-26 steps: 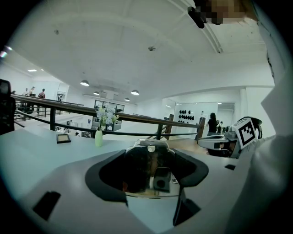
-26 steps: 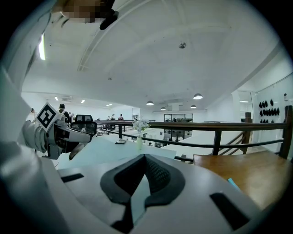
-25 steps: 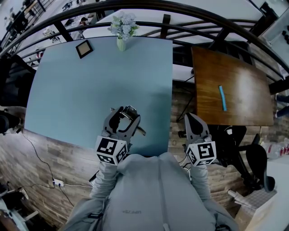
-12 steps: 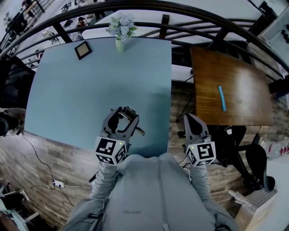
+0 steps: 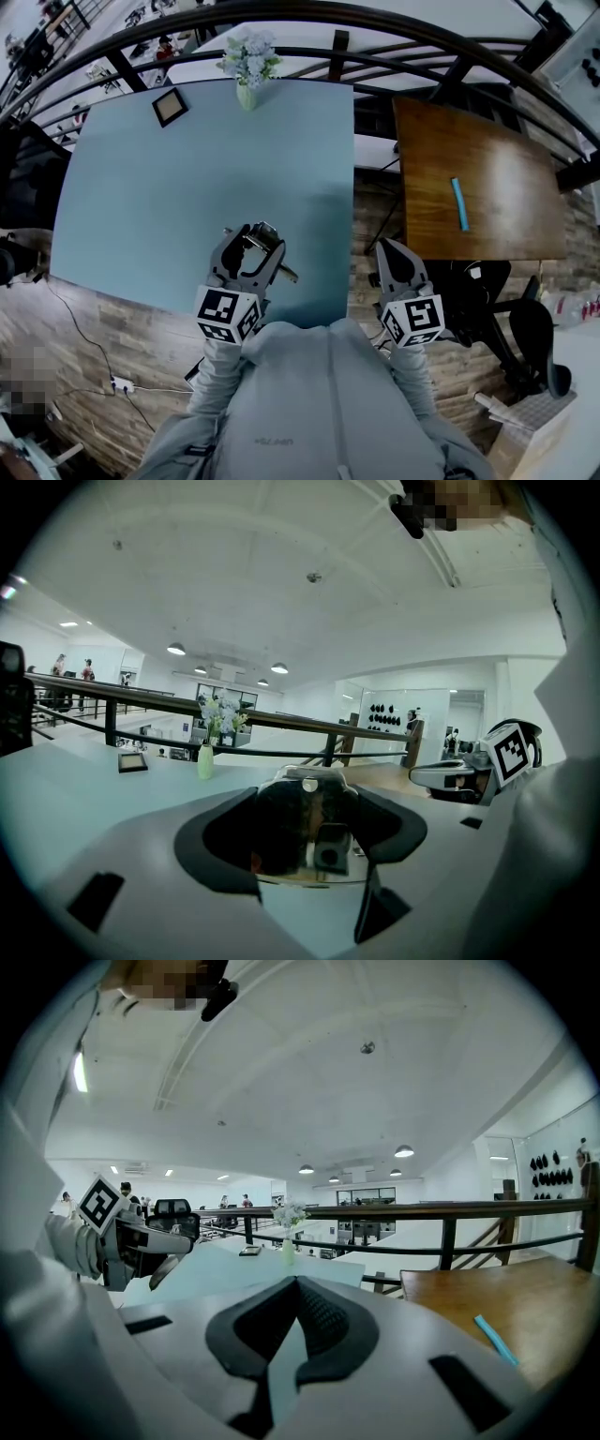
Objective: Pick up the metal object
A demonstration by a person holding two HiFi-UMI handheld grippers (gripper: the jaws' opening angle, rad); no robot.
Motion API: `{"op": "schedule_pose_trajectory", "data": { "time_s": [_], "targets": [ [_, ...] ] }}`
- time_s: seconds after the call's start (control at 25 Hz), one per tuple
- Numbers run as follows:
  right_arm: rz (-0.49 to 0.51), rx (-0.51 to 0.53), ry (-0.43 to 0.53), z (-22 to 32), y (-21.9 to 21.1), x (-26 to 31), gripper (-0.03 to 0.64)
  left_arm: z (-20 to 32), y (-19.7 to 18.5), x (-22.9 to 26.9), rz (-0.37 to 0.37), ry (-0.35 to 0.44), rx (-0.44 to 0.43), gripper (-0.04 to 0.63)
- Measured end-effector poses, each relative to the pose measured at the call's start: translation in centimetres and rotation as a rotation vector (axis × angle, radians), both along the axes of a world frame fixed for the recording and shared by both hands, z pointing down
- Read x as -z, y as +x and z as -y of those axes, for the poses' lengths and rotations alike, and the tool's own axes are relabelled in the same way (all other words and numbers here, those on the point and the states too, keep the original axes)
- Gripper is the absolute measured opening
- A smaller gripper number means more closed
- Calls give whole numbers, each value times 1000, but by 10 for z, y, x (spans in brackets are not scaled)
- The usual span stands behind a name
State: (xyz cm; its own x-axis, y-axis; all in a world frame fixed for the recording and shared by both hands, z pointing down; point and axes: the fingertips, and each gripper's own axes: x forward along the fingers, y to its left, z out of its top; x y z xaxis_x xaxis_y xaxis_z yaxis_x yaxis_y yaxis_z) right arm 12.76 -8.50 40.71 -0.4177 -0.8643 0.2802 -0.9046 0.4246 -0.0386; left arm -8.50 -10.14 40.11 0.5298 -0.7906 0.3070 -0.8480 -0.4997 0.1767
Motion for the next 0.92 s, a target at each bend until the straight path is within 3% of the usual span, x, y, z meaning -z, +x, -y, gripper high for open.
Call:
{"op": "schedule_pose_trajectory", "data": {
  "time_s": [0.92],
  "targets": [
    [1,23,-10,-2,-14,-2,23,1,-9,-7,8,-20,5,311]
  ]
}}
